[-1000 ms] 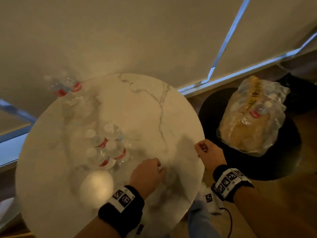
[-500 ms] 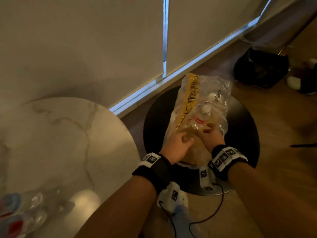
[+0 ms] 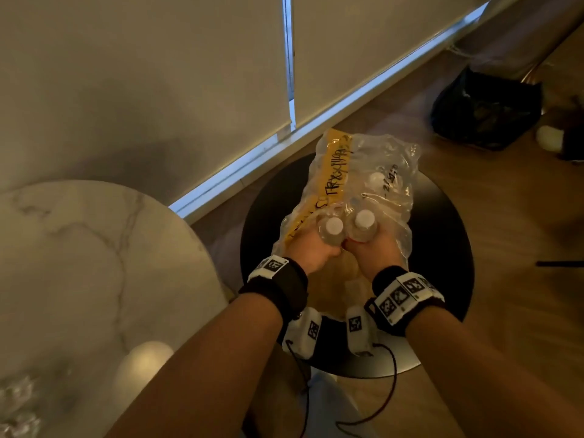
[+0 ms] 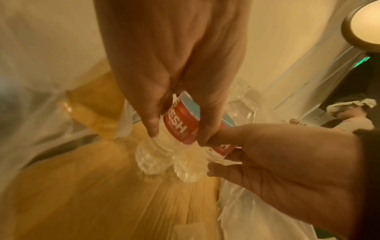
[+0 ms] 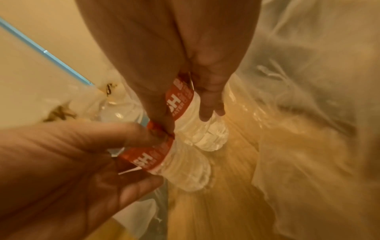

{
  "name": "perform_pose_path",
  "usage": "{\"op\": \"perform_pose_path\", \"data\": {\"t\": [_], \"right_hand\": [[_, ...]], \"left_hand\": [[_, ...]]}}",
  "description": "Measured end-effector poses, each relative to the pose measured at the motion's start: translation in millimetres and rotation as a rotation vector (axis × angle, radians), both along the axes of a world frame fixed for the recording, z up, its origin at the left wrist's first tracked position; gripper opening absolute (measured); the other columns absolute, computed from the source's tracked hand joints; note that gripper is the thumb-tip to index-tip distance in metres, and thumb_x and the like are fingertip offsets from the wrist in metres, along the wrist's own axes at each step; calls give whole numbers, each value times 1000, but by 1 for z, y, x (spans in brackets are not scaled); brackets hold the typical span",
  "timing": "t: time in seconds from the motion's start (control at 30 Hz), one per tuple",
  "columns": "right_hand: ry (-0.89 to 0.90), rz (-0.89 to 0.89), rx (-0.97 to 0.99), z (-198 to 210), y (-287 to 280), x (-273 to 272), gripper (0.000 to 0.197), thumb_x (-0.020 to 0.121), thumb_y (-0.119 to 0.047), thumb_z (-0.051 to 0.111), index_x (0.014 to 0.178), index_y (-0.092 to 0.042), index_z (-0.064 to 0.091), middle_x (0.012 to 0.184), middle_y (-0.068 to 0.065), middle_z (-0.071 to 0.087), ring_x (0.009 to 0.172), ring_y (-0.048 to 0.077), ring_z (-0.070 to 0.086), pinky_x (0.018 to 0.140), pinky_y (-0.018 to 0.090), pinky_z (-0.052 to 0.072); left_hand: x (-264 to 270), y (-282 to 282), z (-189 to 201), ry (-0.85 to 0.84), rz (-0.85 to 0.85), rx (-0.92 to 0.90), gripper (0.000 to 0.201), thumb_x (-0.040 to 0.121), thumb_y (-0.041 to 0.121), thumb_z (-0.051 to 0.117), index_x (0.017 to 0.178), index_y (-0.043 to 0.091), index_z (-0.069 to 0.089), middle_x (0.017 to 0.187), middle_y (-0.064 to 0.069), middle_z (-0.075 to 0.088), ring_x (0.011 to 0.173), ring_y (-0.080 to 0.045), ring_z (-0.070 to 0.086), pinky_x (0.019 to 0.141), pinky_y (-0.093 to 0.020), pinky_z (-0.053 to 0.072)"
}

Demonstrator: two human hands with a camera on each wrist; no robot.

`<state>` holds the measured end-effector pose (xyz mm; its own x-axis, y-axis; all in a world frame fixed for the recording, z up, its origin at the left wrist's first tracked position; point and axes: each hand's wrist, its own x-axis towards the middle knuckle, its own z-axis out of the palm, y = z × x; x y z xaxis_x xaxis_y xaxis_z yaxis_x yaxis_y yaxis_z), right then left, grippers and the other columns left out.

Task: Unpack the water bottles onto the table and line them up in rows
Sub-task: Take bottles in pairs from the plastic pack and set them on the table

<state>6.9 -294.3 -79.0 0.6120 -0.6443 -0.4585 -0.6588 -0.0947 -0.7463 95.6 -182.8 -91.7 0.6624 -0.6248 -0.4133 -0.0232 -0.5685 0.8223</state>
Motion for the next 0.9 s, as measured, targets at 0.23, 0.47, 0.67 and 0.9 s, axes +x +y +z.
{"op": "perform_pose_path", "data": {"t": [0.23,0.47,0.67,0.9], "right_hand": [[-142,159,60,35,21,-35,69,69,-20,84,127,-36,51,128,-4,63,122,19,56,106,49,42],[-207,454,61,90,126,-61,69,65,-28,85,125,-21,53,117,-1,67,110,15,63,100,43,48],[-146,657,126,82,281,-90,66,69,-27,86,125,-37,51,119,-8,67,112,13,62,99,38,49],[-91,824,185,65,470,-95,58,72,-26,82,121,-32,51,107,-9,67,98,14,63,72,9,43]], "left_hand": [[-26,68,40,70,-132,-42,74,72,33,86,136,36,48,137,13,57,128,-9,52,110,-34,42],[-81,208,95,0,41,-211,58,74,39,86,123,37,56,121,10,67,112,0,62,100,-28,51],[-146,376,97,-35,316,-162,59,69,47,86,120,37,57,118,9,65,111,-6,62,94,-41,56],[-200,560,86,-87,618,-43,63,66,39,90,121,38,60,119,15,65,109,2,63,97,-37,56]]}}
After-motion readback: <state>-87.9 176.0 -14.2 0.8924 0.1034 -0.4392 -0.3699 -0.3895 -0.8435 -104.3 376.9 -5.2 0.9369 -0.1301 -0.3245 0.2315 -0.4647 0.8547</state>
